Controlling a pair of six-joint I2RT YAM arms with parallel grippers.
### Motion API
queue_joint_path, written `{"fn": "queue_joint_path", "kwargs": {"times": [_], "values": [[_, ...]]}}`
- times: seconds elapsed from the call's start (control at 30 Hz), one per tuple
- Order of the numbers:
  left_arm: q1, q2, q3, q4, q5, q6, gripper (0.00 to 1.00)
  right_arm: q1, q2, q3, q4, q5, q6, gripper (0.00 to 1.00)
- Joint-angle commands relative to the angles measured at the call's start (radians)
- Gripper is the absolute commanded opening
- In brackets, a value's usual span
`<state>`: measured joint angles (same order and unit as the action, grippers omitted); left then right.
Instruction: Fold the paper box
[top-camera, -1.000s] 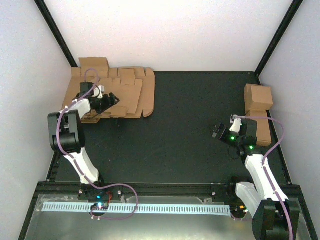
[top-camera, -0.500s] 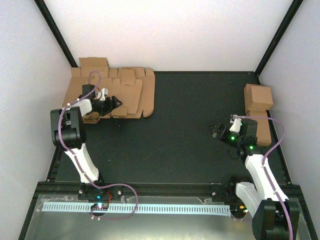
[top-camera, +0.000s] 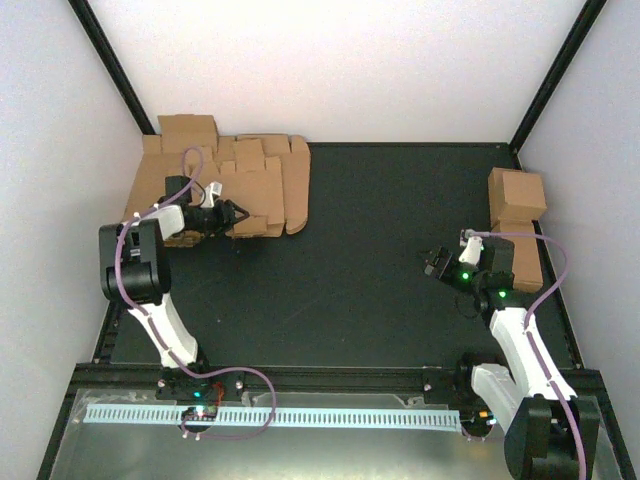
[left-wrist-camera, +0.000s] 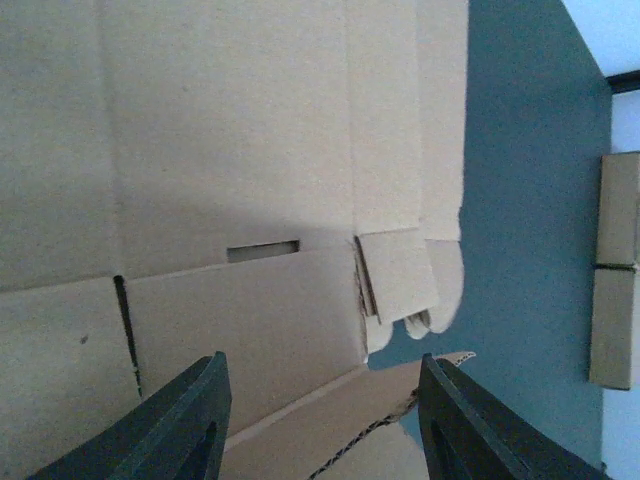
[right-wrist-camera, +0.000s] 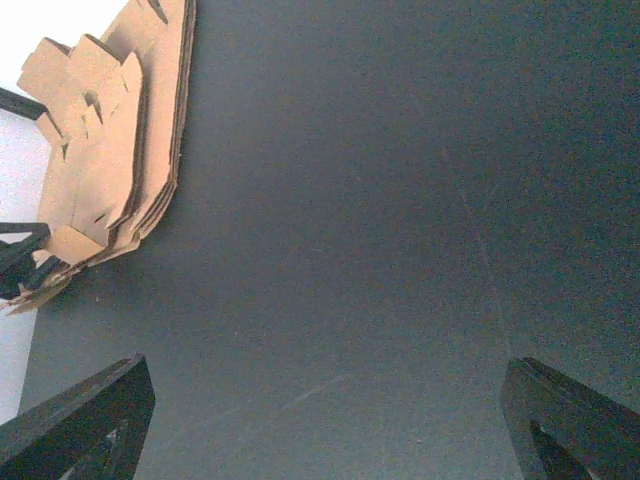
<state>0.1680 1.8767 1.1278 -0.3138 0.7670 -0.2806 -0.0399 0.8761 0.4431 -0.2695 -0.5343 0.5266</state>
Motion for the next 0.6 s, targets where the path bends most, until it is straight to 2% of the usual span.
{"fn": "queue_joint_path", "kwargs": {"times": [0.0,0.13,0.3,0.57], "values": [[-0.014,-0.068,-0.024,0.017,0.067,0.015,0.5,0.003,-0.002,0.019,0.018,-0.019,0.007,0.98],[-0.02,-0.081,-0.034,0.02,0.08,0.017,0.43,0.002,-0.002,0.023,0.016,-0.019,0.005,0.98],[-0.038,-0.097,-0.042,0.012,0.083,0.037,0.47,0.002,0.001,0.023,0.018,-0.021,0.007,0.98],[-0.103,-0.087,-0.031,-0.024,0.023,0.1,0.46,0.002,0.01,0.026,0.024,-0.026,0.008,0.98]]}}
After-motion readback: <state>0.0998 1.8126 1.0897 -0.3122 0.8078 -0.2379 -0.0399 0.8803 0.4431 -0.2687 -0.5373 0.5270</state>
